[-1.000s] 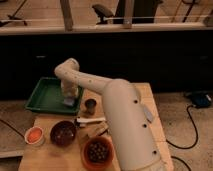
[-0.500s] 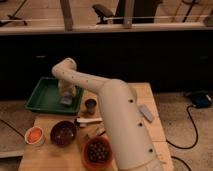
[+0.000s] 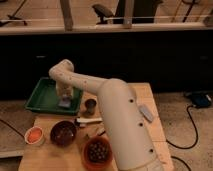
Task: Wipe tray with sponge
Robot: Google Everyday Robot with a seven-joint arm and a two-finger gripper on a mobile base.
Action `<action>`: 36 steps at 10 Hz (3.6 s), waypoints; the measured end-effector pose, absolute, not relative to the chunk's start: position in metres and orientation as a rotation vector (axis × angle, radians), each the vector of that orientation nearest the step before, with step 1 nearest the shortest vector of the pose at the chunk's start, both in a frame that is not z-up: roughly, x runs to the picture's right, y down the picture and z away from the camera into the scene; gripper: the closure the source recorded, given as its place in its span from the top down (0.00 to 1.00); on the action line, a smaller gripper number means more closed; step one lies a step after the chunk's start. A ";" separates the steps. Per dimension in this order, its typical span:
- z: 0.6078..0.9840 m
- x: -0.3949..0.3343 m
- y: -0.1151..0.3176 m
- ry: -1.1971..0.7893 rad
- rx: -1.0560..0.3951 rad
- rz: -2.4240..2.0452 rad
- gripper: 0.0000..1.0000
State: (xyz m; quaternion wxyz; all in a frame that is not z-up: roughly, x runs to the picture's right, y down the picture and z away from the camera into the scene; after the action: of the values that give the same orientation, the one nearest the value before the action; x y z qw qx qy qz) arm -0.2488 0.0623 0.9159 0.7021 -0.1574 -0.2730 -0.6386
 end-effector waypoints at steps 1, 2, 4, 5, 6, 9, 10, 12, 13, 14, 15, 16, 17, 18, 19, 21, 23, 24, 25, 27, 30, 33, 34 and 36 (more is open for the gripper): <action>0.914 -0.241 0.065 -0.605 -0.358 -1.416 0.00; 0.913 -0.234 0.067 -0.599 -0.365 -1.405 0.00; 0.919 -0.215 0.063 -0.568 -0.374 -1.368 0.00; 0.922 -0.214 0.058 -0.557 -0.372 -1.358 0.00; 0.925 -0.213 0.053 -0.544 -0.367 -1.353 0.00; 0.934 -0.219 0.045 -0.542 -0.352 -1.371 0.00; 0.934 -0.227 0.045 -0.555 -0.346 -1.389 0.00; 0.932 -0.246 0.051 -0.592 -0.328 -1.444 0.00; 0.930 -0.253 0.054 -0.606 -0.320 -1.463 0.00; 0.927 -0.258 0.059 -0.622 -0.312 -1.482 0.00; 0.924 -0.258 0.063 -0.632 -0.310 -1.491 0.00; 0.921 -0.258 0.066 -0.639 -0.310 -1.496 0.00; 0.916 -0.254 0.072 -0.647 -0.315 -1.498 0.00; 0.915 -0.246 0.077 -0.646 -0.324 -1.490 0.00; 0.915 -0.235 0.078 -0.639 -0.335 -1.476 0.00; 0.921 -0.214 0.073 -0.611 -0.346 -1.432 0.00; 0.928 -0.211 0.063 -0.593 -0.341 -1.418 0.00; 0.933 -0.210 0.055 -0.582 -0.342 -1.420 0.00; 0.936 -0.210 0.052 -0.576 -0.347 -1.425 0.00; 0.939 -0.221 0.045 -0.583 -0.335 -1.446 0.00; 0.937 -0.259 0.046 -0.620 -0.314 -1.517 0.00; 0.927 -0.269 0.059 -0.652 -0.315 -1.569 0.00; 0.922 -0.270 0.065 -0.662 -0.317 -1.578 0.00; 0.915 -0.257 0.076 -0.669 -0.333 -1.572 0.00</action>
State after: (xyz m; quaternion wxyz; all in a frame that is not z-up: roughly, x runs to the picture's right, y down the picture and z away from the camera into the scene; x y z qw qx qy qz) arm -0.2569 0.0762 0.9153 0.6445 -0.1462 -0.2937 -0.6906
